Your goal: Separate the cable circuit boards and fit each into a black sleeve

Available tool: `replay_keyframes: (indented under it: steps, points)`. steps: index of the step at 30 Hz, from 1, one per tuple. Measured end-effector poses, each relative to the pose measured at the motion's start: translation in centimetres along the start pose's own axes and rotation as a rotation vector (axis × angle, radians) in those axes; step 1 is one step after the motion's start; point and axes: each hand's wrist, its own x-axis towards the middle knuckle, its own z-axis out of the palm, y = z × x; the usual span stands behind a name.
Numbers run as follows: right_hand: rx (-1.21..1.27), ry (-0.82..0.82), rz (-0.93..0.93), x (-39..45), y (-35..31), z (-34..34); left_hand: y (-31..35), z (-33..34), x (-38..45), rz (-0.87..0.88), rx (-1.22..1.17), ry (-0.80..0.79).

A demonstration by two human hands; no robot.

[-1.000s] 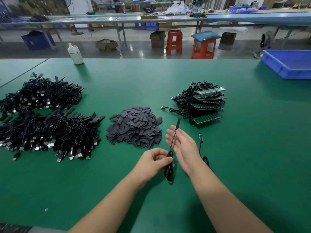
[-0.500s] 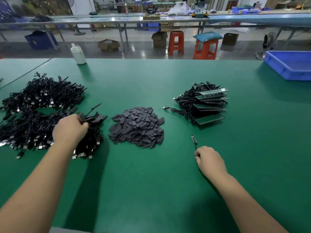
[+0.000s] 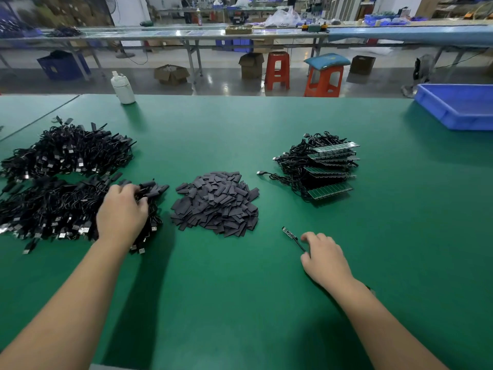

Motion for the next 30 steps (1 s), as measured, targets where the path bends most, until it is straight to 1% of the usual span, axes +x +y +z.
replay_keyframes:
  steps: [2,4,6,8,11,14,16,18,23,30]
  points:
    - [-0.008,0.034,-0.032,0.2,-0.3,0.5,1.6,0.3,-0.6,0.124,-0.051,-0.022]
    - [0.001,0.033,-0.053,0.5,-1.0,1.1,3.4,1.1,-1.7,0.188,-0.074,-0.130]
    - [-0.004,0.036,-0.050,0.9,-2.0,1.8,4.9,2.4,-3.2,0.221,-0.035,-0.261]
    - [-0.019,0.062,-0.054,1.0,-2.9,2.3,6.0,4.0,-4.8,0.262,0.003,-0.356]
    - [0.051,0.116,-0.080,0.5,-3.6,3.1,6.7,6.3,-6.6,0.295,-0.004,-0.428]
    - [0.140,0.176,-0.141,-0.3,-3.8,3.8,7.1,7.6,-7.5,0.284,0.009,-0.477]
    - [0.213,0.188,-0.158,-0.7,-3.9,3.8,7.3,8.0,-8.0,0.281,0.013,-0.479]
    - [0.272,0.156,-0.150,-0.9,-4.0,3.5,7.5,8.3,-8.3,0.282,-0.001,-0.450]
    - [0.293,0.061,-0.153,-0.7,-4.4,3.0,8.0,8.5,-8.6,0.282,-0.049,-0.393]
    - [0.503,-0.004,-0.043,0.2,-4.5,2.5,8.6,8.9,-8.8,0.323,-0.083,-0.357]
